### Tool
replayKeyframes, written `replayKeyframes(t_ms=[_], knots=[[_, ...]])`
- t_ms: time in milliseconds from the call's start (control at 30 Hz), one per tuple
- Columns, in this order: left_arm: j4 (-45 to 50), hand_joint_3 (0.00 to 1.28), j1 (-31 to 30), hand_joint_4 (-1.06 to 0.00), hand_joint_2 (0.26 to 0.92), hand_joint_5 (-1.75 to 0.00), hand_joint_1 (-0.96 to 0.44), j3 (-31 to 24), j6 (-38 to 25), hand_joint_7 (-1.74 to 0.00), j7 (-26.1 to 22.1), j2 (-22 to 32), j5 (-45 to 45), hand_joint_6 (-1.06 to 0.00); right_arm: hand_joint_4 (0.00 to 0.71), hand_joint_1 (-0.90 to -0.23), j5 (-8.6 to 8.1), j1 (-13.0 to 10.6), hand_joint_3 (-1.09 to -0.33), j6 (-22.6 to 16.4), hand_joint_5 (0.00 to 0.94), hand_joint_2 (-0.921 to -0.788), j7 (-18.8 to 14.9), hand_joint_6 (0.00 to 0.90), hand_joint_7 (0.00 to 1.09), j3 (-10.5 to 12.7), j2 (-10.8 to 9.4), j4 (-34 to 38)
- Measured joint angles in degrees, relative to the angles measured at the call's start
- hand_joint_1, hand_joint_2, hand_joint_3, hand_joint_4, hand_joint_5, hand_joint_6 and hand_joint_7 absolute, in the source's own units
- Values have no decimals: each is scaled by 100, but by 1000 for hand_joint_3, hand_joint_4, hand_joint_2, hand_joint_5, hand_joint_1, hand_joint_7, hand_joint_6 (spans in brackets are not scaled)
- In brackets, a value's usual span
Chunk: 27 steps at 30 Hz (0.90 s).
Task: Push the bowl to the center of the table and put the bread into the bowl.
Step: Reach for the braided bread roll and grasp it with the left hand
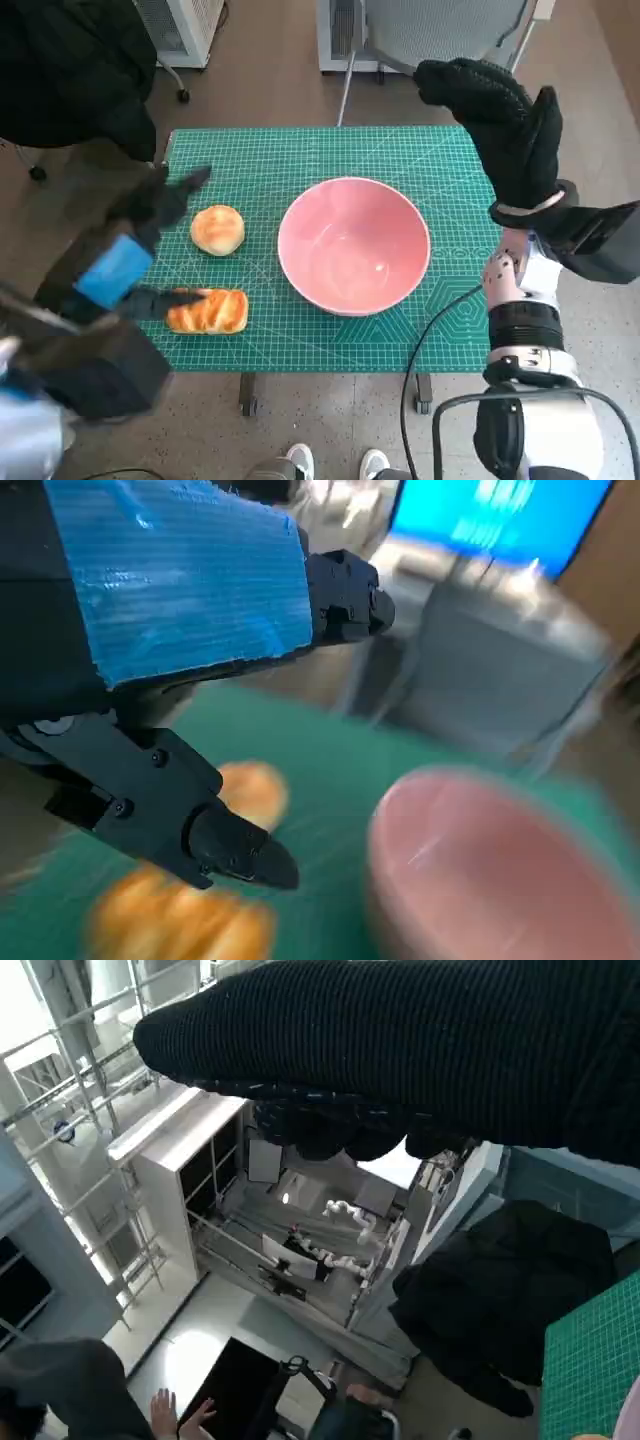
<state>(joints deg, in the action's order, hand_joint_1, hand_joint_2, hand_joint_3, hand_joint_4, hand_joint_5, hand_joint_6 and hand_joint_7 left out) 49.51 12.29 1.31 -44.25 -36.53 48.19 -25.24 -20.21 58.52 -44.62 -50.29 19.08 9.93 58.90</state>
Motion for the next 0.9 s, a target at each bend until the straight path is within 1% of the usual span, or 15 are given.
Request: replayKeyframes(t_ms=[133,333,600,900], knots=[[219,0,9,-56,663,-15,-43,281,-405,-64,-136,70,-185,-246,269,-678,-1,-36,-871,17,0,-921,3,333,2,-37,-5,0],[282,1,36,-70,665,-13,-24,578,-743,-51,-173,76,-418,-265,269,-676,-14,-38,-872,57,0,-921,3,334,2,-60,-4,0],[287,2,111,-87,668,-11,-4,881,-935,-38,-203,75,-610,-287,269,-682,-32,-39,-869,117,0,-921,1,334,2,-66,-3,0],[218,3,135,-111,671,-13,-12,1188,-950,-28,-207,74,-849,-302,269,-693,-48,-46,-867,179,0,-921,-13,335,2,-65,-4,0]])
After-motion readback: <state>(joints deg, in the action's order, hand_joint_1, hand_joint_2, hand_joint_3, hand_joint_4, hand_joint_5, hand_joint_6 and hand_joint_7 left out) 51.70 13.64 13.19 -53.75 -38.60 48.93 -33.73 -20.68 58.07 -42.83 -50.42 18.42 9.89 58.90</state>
